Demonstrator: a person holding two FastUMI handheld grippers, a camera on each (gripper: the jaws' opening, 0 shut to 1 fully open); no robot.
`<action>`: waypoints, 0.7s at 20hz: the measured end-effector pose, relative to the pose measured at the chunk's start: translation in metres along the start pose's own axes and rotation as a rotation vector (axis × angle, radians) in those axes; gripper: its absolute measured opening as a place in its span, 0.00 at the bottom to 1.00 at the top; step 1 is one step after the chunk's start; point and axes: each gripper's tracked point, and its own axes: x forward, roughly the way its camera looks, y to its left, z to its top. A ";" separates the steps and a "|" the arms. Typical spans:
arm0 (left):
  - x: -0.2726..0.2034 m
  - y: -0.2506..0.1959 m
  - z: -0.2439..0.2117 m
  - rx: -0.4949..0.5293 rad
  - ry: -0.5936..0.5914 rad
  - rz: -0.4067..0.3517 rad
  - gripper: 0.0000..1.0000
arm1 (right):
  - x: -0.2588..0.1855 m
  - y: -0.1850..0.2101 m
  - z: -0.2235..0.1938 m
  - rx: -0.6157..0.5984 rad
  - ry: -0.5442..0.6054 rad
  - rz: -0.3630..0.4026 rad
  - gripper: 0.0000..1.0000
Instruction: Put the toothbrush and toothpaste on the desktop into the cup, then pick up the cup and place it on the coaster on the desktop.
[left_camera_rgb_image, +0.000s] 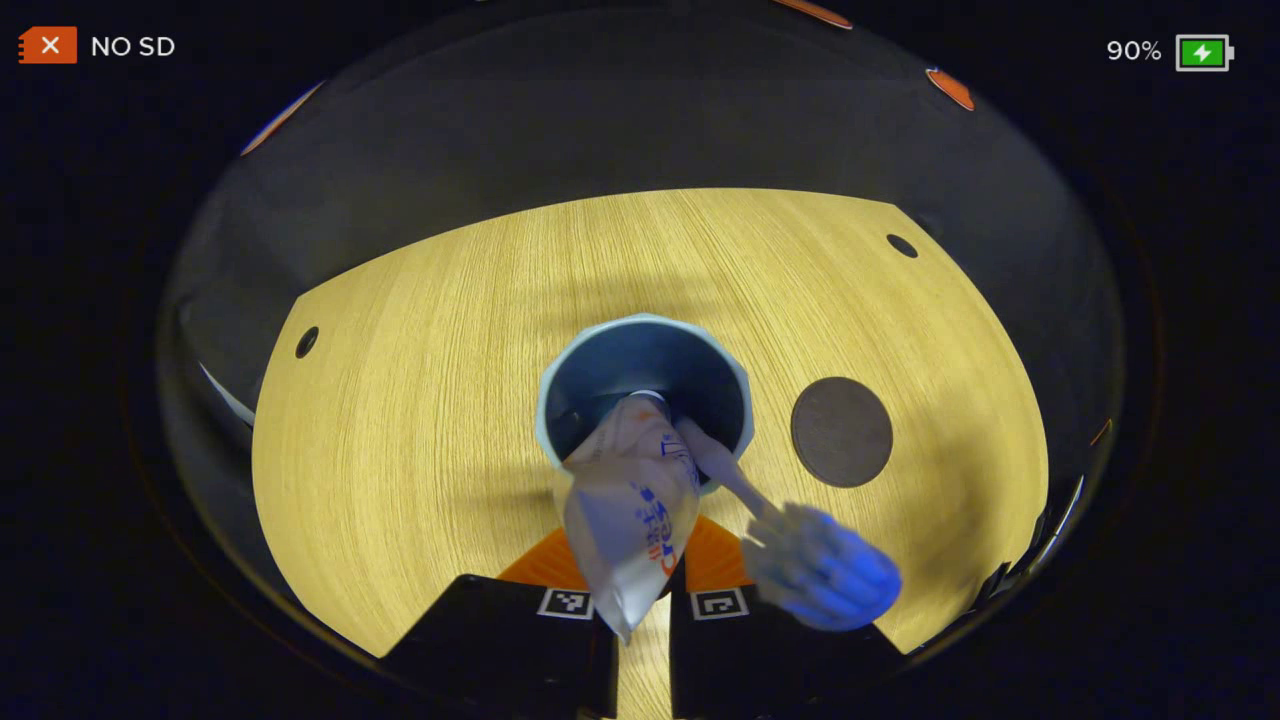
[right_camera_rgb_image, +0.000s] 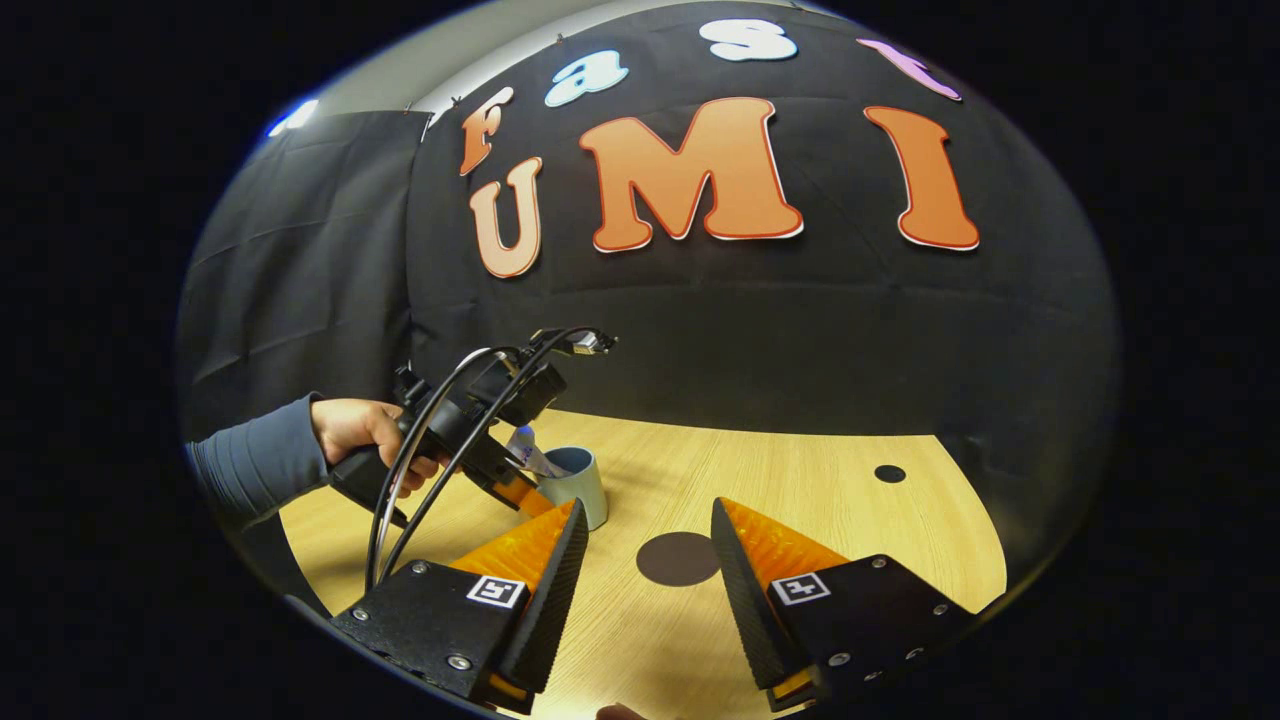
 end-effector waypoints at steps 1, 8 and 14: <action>-0.003 -0.008 0.013 0.011 -0.007 -0.002 0.20 | -0.002 -0.003 0.000 0.005 -0.001 -0.008 0.75; -0.013 -0.042 0.027 0.065 -0.042 -0.055 0.20 | -0.024 -0.025 0.000 -0.005 -0.011 -0.073 0.75; 0.005 -0.053 0.021 0.084 -0.021 -0.111 0.20 | -0.050 -0.046 0.003 -0.011 -0.051 -0.119 0.75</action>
